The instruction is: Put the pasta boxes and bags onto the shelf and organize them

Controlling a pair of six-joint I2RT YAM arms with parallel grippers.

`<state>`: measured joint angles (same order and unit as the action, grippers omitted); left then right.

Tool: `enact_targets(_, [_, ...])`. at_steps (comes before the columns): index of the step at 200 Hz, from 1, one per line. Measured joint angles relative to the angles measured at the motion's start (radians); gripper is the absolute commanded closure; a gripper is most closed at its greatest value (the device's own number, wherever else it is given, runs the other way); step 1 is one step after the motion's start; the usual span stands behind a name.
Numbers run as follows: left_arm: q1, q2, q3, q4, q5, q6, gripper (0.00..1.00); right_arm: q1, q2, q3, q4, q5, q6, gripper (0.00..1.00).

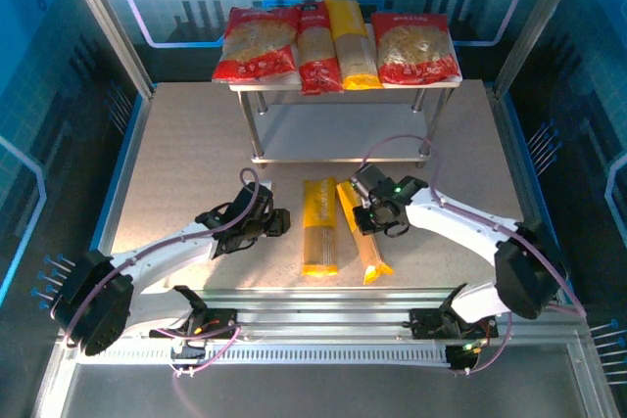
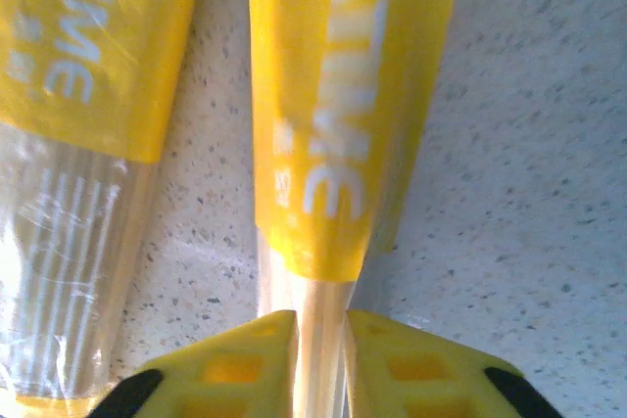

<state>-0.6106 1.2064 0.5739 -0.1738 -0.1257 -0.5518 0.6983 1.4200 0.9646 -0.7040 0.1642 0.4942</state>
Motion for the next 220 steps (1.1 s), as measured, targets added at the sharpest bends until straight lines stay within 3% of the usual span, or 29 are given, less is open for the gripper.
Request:
enact_targets(31, [0.0, 0.005, 0.01, 0.0, 0.0, 0.0, 0.52, -0.057, -0.037, 0.057, 0.006, -0.001, -0.025, 0.84])
enact_targets(38, [0.0, 0.005, 0.013, 0.0, 0.0, 0.0, 0.52, -0.069, -0.044, 0.063, 0.008, -0.008, -0.03, 0.73])
enact_targets(51, [0.0, 0.005, 0.014, 0.0, 0.0, 0.0, 0.52, -0.085, -0.054, 0.069, 0.008, -0.023, -0.044, 0.39])
enact_targets(62, [0.0, 0.005, 0.014, 0.0, 0.0, 0.0, 0.51, -0.086, -0.057, 0.069, 0.008, -0.037, -0.049, 0.31])
enact_targets(83, [0.0, 0.007, 0.014, 0.0, 0.0, 0.0, 0.5, -0.084, -0.063, 0.032, 0.031, -0.069, -0.06, 0.06])
enact_targets(133, [0.0, 0.014, 0.015, 0.0, 0.0, 0.0, 0.5, -0.075, -0.073, -0.154, 0.092, -0.093, -0.069, 0.0])
enact_targets(220, [0.01, 0.014, 0.026, 0.0, 0.0, 0.0, 0.5, -0.044, 0.009, -0.168, 0.175, -0.089, -0.077, 0.0])
